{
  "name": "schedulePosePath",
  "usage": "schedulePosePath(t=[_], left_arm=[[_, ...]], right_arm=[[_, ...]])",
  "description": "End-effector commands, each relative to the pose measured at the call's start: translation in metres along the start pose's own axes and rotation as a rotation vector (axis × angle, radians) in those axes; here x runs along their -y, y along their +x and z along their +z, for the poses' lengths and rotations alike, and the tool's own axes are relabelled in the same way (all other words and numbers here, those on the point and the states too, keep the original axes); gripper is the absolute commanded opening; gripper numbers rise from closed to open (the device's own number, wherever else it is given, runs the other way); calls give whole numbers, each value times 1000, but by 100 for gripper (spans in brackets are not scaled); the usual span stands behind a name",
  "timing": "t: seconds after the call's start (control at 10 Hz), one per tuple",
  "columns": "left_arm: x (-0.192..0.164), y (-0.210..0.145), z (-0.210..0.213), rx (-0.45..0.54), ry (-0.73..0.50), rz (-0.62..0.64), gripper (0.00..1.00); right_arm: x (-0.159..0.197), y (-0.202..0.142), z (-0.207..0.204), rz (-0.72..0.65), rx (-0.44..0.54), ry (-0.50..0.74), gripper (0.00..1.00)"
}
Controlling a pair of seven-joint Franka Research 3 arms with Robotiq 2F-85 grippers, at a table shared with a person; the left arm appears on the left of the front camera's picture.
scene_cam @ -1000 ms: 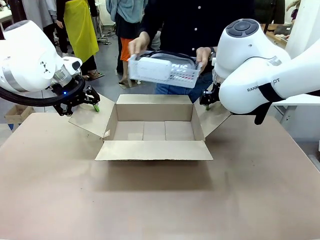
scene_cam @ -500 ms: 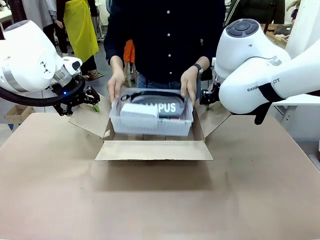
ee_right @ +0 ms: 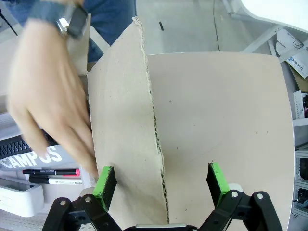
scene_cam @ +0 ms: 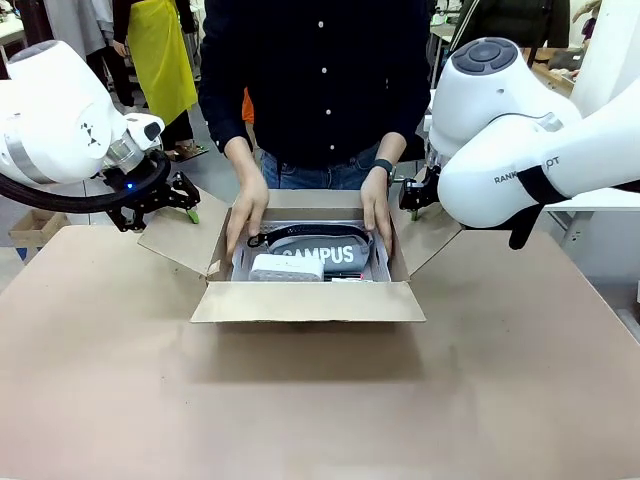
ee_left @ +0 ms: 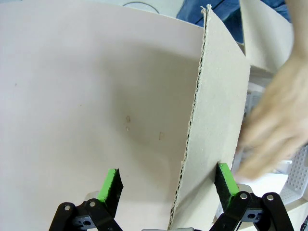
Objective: Pack the gift set into the box.
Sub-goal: Lift both hands away from the flaps of the Package Box.
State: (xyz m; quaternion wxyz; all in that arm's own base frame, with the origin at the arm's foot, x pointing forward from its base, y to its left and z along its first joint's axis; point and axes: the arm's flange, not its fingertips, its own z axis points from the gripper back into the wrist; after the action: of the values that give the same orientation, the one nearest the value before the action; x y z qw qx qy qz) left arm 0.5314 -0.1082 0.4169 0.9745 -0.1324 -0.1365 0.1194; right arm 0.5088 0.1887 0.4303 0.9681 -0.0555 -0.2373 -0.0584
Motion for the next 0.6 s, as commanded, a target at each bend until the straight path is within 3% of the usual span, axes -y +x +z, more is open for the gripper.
schedulePosePath(t=[0.0, 0.5], left_arm=[[1, -1, 3, 6, 12, 10, 100], [1, -1, 3, 6, 12, 10, 100]], right_arm=[[-3, 2, -2, -18, 21, -21, 100], [-3, 2, -2, -18, 21, -21, 100]])
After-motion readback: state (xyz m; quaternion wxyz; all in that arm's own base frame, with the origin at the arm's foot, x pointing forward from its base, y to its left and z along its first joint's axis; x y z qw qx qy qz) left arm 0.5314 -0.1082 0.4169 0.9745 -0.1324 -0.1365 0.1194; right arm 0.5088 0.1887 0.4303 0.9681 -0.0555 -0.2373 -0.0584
